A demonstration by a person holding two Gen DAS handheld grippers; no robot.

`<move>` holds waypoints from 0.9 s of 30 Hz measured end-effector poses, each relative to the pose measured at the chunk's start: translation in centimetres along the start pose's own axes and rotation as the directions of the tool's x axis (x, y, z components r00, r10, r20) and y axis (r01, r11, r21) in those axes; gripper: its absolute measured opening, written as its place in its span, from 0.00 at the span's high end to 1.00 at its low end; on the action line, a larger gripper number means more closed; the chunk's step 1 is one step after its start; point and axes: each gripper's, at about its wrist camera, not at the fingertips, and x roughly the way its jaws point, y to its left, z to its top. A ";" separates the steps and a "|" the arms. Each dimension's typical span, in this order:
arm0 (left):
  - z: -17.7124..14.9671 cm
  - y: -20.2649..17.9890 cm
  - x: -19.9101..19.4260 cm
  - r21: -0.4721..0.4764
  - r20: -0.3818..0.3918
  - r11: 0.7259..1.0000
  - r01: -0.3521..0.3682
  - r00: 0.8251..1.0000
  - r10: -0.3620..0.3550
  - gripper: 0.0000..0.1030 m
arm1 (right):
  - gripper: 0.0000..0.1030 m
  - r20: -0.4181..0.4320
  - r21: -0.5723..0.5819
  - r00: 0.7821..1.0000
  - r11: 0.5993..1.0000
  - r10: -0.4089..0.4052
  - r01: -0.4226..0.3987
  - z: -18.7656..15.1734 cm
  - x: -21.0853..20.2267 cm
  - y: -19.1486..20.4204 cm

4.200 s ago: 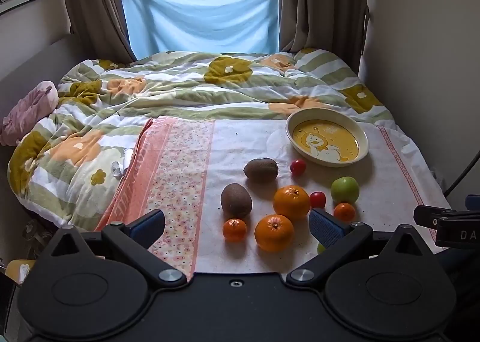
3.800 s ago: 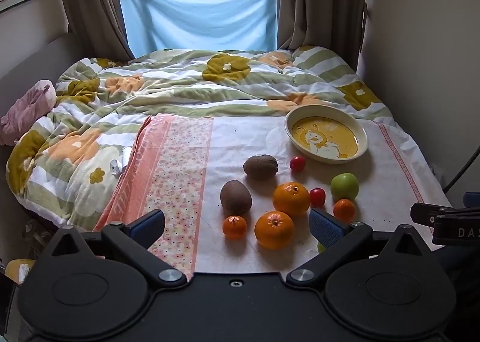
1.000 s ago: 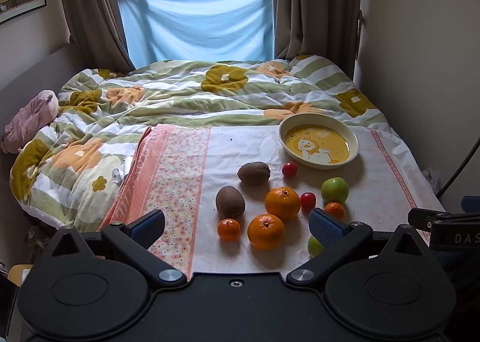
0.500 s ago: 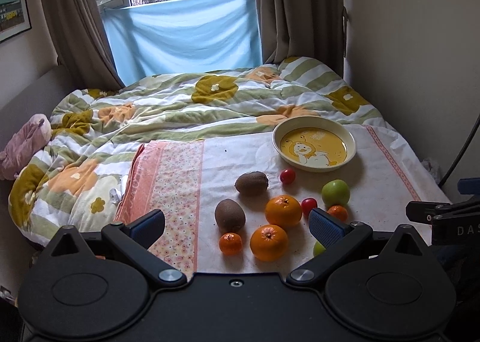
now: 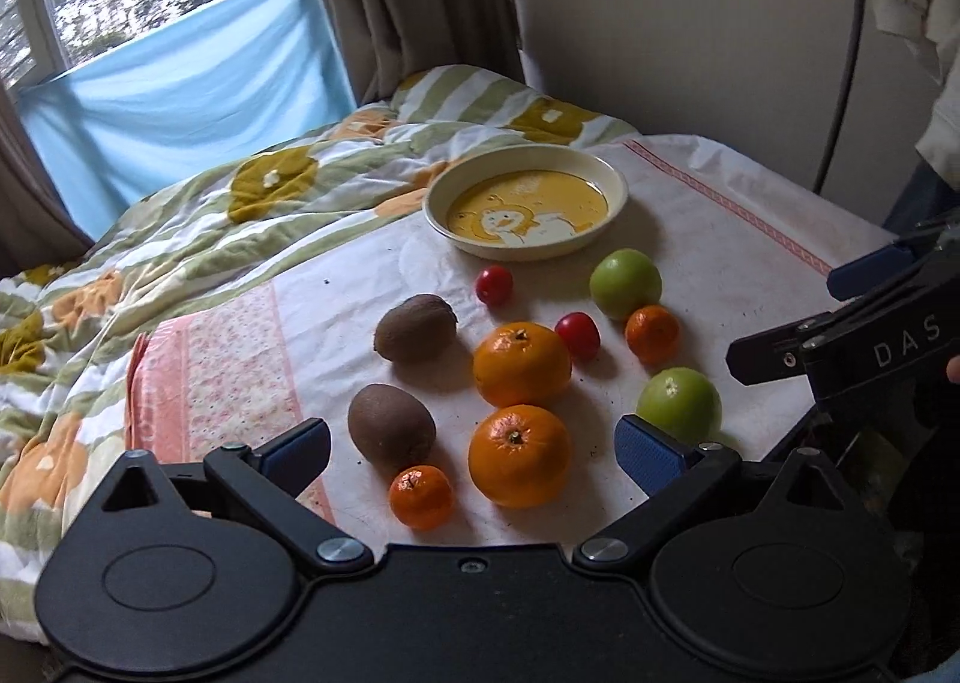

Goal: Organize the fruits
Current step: 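Close the right gripper on the green apple while the left gripper grasps an orange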

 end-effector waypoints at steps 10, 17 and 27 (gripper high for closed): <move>-1.4 -0.7 6.5 0.164 -0.063 0.980 0.108 0.993 -0.099 0.14 | 0.00 -0.074 0.039 0.997 0.998 -0.038 0.041 -1.0 4.6 1.3; -1.6 -1.1 8.9 0.213 -0.103 0.963 0.165 0.984 -0.146 0.29 | 0.00 -0.105 0.078 0.994 0.996 -0.039 0.047 -1.3 6.5 1.3; -1.9 -0.6 9.8 0.173 -0.133 0.966 0.192 0.976 -0.171 0.37 | 0.05 -0.129 0.076 0.991 0.996 -0.038 0.048 -1.7 7.3 1.6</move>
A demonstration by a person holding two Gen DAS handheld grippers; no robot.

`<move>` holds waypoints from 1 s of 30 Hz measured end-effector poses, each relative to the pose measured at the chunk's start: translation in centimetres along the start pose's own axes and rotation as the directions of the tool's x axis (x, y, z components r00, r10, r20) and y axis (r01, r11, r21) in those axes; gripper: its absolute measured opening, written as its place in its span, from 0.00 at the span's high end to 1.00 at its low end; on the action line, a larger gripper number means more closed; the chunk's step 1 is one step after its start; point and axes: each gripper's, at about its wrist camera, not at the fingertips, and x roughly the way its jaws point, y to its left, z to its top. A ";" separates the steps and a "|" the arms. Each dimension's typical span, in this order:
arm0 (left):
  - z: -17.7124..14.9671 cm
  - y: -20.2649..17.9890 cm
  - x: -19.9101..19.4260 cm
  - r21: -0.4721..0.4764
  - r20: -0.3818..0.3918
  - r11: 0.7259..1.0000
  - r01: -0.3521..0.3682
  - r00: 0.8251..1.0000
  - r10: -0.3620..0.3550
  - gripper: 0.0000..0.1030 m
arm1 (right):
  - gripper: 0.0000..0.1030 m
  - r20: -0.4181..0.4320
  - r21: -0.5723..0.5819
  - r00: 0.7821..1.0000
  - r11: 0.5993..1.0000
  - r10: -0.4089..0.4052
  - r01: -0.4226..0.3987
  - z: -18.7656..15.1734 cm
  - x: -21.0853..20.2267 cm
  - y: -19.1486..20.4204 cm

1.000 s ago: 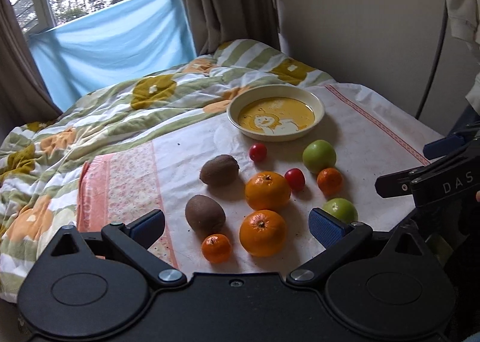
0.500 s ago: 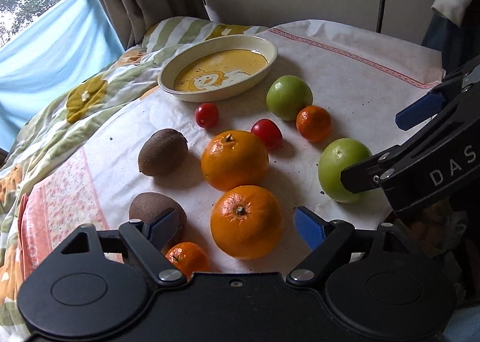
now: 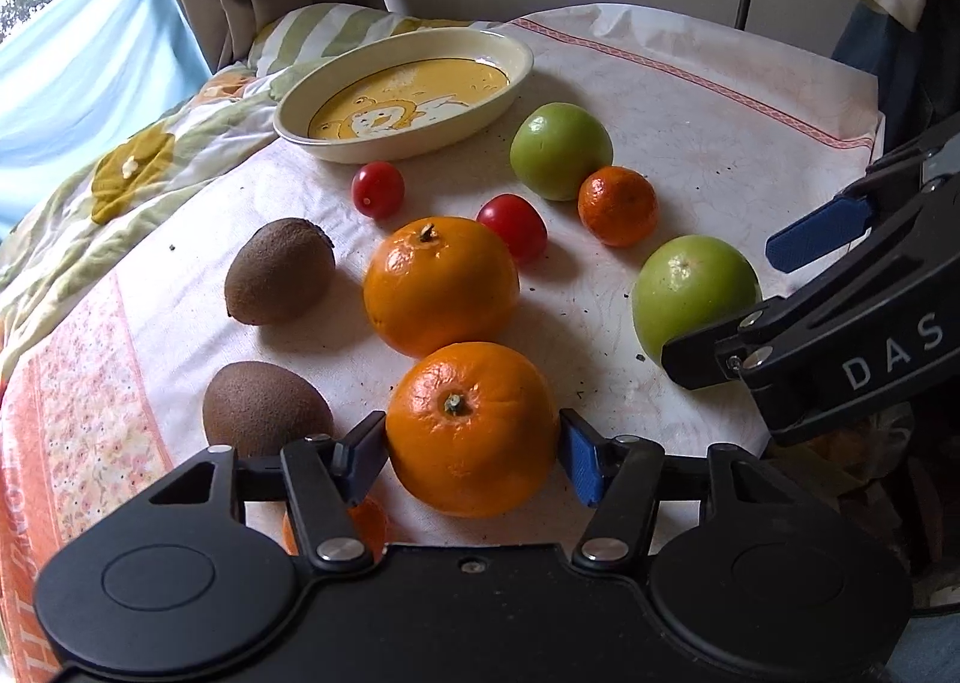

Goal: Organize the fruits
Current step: 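Close the right gripper on the green apple while the left gripper grasps an orange, then carry the green apple into the bowl with the right gripper while the left releases the orange there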

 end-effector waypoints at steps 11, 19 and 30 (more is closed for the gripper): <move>-0.4 -0.1 -0.5 -0.019 0.005 1.000 0.001 1.000 -0.001 0.38 | 0.19 -0.011 -0.053 1.000 0.998 0.016 -0.017 0.6 0.7 0.8; -0.9 -0.4 -1.1 -0.033 0.008 0.999 0.000 1.000 0.001 0.38 | 0.32 -0.026 -0.063 0.999 0.998 0.028 -0.030 0.7 1.4 1.0; -0.6 -0.4 -3.0 -0.053 0.044 0.999 -0.013 0.999 0.015 0.38 | 0.32 -0.005 -0.051 0.999 0.998 0.031 -0.032 0.6 0.3 0.9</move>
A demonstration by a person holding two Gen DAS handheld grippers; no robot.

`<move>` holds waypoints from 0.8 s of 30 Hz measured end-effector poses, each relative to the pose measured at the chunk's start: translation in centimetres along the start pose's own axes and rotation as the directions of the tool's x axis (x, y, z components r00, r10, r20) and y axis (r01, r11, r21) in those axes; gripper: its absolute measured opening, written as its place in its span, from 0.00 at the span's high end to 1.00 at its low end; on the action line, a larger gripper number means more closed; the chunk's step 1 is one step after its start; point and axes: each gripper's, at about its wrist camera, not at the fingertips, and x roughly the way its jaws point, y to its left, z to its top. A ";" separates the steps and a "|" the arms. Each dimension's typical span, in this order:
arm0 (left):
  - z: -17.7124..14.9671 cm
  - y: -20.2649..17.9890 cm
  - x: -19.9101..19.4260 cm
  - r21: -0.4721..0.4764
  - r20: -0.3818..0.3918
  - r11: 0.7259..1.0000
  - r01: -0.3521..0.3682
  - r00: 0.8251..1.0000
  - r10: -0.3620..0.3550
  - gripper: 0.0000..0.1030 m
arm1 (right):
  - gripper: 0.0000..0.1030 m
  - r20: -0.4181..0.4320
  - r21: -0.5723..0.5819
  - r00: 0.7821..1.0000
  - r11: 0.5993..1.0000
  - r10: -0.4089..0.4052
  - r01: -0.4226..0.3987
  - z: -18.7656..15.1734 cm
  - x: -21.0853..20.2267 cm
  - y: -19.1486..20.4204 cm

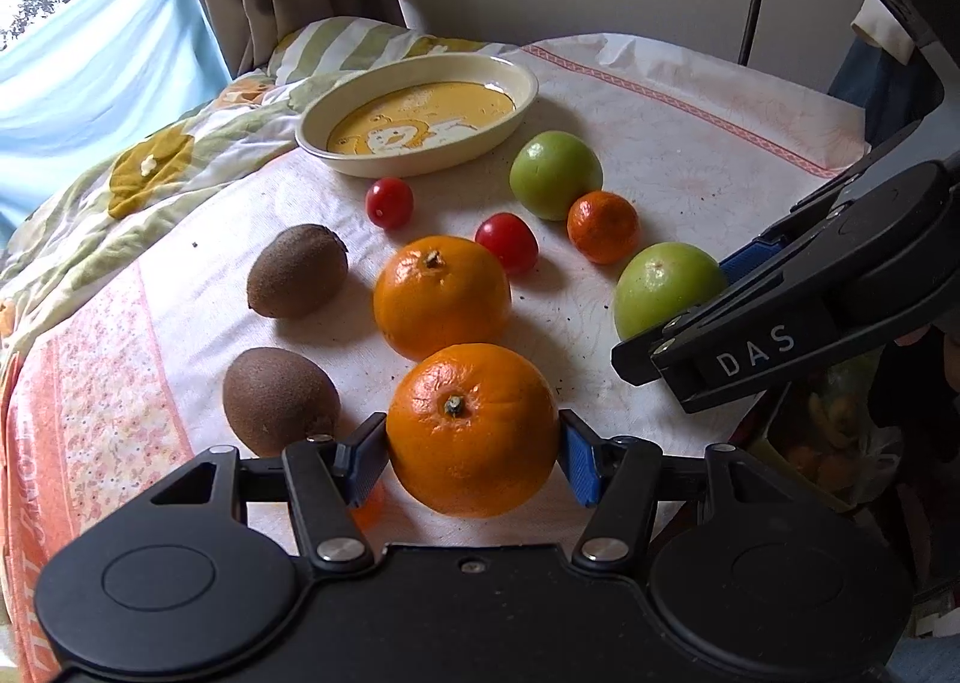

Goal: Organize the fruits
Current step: 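Carry the green apple into the bowl with the right gripper while the left releases the orange there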

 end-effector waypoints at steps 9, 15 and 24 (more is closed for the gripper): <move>1.7 0.6 -4.6 -0.039 0.055 0.998 -0.046 0.997 0.048 0.38 | 0.32 0.075 0.001 0.997 1.000 0.000 0.000 1.2 -4.0 0.3; 4.7 1.7 -7.7 -0.096 0.111 0.993 -0.068 0.991 0.078 0.38 | 0.32 0.122 0.034 0.990 0.997 0.068 -0.073 3.7 -7.1 -0.3; 10.0 3.1 -7.5 -0.159 0.148 0.977 -0.142 0.975 0.165 0.38 | 0.32 0.214 -0.039 0.973 0.996 0.090 -0.084 10.5 -8.8 -2.4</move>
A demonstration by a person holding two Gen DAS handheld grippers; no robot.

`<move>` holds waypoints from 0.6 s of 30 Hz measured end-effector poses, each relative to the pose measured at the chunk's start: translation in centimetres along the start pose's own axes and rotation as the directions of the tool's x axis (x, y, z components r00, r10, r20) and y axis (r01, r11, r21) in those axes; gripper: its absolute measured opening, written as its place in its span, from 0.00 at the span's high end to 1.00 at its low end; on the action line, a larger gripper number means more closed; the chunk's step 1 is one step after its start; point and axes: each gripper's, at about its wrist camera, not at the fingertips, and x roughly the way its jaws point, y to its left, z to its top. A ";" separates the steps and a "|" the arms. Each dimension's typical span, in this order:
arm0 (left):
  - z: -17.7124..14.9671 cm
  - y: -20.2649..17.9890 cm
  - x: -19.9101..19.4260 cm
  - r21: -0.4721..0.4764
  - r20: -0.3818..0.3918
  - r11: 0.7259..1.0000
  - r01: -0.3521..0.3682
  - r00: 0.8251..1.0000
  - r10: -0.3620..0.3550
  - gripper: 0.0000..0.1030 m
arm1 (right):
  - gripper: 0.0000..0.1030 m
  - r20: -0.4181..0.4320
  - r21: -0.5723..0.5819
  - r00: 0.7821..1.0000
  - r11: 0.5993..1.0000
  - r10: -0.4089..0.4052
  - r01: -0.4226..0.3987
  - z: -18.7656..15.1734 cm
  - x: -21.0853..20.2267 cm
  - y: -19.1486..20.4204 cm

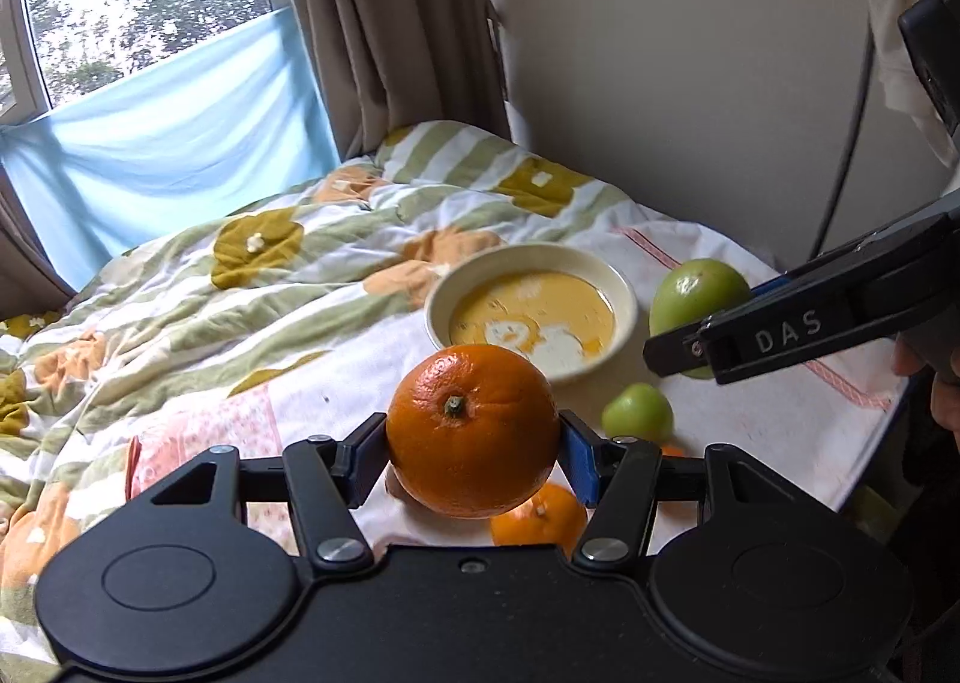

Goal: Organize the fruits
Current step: 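Carry the green apple into the bowl with the right gripper while the left releases the orange there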

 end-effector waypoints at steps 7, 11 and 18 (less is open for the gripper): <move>4.3 0.2 3.9 -0.061 -0.007 0.996 -0.057 0.998 0.057 0.38 | 0.32 0.027 -0.063 0.999 0.997 0.035 -0.033 6.3 2.5 -3.0; 6.5 0.2 7.3 -0.096 -0.024 0.991 -0.087 0.996 0.085 0.38 | 0.32 0.004 -0.098 0.999 0.994 0.050 -0.050 9.4 5.9 -5.2; 8.9 0.5 13.8 -0.135 -0.071 0.986 -0.096 0.994 0.087 0.38 | 0.32 -0.049 -0.150 0.997 0.987 0.054 -0.061 12.8 11.6 -7.8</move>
